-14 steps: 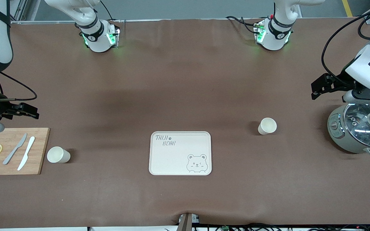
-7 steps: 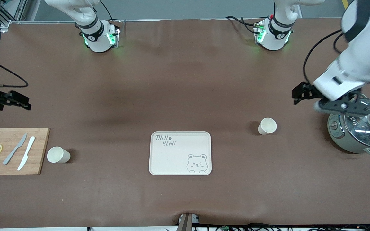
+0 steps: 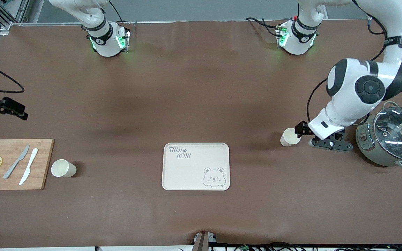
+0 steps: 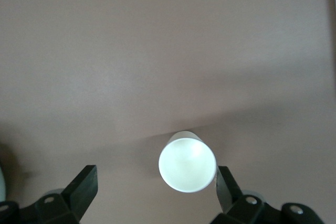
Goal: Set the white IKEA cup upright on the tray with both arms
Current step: 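Reach the left gripper down to the white cup beside the pot, then grasp the cup with the left gripper while the right gripper reaches the other cup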
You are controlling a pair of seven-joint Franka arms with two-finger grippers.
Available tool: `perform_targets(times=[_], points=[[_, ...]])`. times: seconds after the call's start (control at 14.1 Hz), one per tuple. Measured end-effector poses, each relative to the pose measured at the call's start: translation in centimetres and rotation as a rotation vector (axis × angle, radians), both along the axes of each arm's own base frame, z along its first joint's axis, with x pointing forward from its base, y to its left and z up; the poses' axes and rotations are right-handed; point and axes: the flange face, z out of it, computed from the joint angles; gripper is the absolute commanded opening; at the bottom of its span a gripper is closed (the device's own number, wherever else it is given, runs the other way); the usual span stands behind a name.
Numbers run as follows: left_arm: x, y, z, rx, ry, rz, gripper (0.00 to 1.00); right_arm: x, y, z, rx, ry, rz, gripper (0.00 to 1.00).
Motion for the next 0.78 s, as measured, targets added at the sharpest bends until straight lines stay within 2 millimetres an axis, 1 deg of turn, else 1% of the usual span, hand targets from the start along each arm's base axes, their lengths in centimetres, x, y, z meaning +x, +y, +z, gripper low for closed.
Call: perform_targets(times=[0.21, 0.28, 0.5, 0.57, 0.64, 0.78], points=[[-0.4, 1.4, -2.9, -0.009, -0.027, 0.015, 1.00, 2.8, 0.1, -4.2, -0.007, -0.023, 0.003, 1.00], [-0.7, 1.6, -4.1, -0.014, -0.044, 0.016, 1.00, 3.5, 0.2, -5.5, -0.007, -0.026, 0.002, 1.00], [-2.6, 1.6, -8.8, -0.032, -0.085, 0.011, 1.00, 5.4, 0.2, -9.7, -0.004, -0.029, -0.001, 1.00], [-3.1, 1.6, -10.0, -0.036, -0.091, 0.009, 1.00, 6.0, 0.2, -11.0, -0.006, -0.030, -0.002, 1.00], [-3.5, 1.7, -10.8, -0.038, -0.092, 0.009, 1.00, 6.5, 0.2, -12.3, -0.008, -0.031, -0.002, 1.00], [-4.0, 1.7, -11.7, -0.040, -0.091, 0.008, 1.00, 7.5, 0.2, -15.0, -0.014, -0.036, -0.002, 1.00]])
